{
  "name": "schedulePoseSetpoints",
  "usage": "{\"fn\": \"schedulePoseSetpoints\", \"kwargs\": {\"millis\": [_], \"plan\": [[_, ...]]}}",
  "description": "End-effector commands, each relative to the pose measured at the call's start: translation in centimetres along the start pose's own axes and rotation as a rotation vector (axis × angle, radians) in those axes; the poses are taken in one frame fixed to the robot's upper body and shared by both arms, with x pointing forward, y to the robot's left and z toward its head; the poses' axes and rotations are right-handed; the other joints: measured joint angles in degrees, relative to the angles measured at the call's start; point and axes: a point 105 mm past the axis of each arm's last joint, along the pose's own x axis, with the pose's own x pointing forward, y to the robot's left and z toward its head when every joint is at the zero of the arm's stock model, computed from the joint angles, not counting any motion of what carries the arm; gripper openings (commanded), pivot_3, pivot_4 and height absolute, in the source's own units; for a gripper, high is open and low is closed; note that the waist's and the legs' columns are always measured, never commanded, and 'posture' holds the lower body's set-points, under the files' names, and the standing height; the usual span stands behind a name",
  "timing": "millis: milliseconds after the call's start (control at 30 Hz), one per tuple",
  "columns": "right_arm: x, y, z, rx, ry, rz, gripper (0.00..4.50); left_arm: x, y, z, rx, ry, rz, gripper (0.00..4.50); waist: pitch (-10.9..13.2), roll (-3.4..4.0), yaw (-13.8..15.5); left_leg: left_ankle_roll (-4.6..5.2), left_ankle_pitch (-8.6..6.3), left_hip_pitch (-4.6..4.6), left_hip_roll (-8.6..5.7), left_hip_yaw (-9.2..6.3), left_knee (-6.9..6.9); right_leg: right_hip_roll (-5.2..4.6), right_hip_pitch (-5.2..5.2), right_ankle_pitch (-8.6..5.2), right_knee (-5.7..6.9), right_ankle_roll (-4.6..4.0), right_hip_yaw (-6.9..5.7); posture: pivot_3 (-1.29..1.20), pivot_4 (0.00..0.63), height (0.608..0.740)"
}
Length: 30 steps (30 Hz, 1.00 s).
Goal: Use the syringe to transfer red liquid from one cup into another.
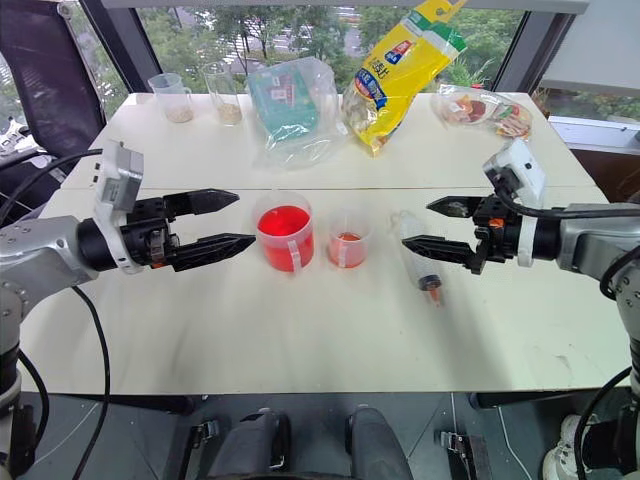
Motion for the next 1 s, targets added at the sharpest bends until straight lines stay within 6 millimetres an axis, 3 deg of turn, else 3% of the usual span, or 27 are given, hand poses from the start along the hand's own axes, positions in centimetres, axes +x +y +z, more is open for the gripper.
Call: {"fn": "schedulePoseSetpoints", "kwargs": {"millis": [33,467,733,1000], "plan": [[-1.0,0.1,1.7,-0.072,-0.042,-0.026,4.45,-0.2,0.0,1.2,0.048,-0.032,-0.002,4.50,0.0,0.00,0.0,0.00,0.00,0.00,0.00,0.00,0.00,0.00,0.00,0.00,0.00,0.00,0.00,0.00,0.150,0.740],[-1.2,-1.4,1.9,-0.080,-0.013,-0.110,4.45,0.4,0.0,1.6,0.056,-0.066,-0.006,4.50,0.0,0.00,0.0,0.00,0.00,0.00,0.00,0.00,0.00,0.00,0.00,0.00,0.00,0.00,0.00,0.00,0.150,0.740],[-1.1,-1.3,1.3,-0.086,0.027,-0.096,4.45,0.5,0.1,1.3,0.058,-0.049,-0.012,4.50,0.0,0.00,0.1,0.00,0.00,0.00,0.00,0.00,0.00,0.00,0.00,0.00,-0.01,0.00,0.00,0.00,0.150,0.740],[-0.1,-2.3,0.8,-0.045,0.089,-0.161,4.45,0.6,0.1,1.0,0.055,-0.042,-0.018,4.50,0.0,0.00,0.0,0.00,0.00,0.00,0.00,0.01,0.01,-0.01,0.00,0.00,0.00,0.00,0.01,0.00,0.150,0.740]]}}
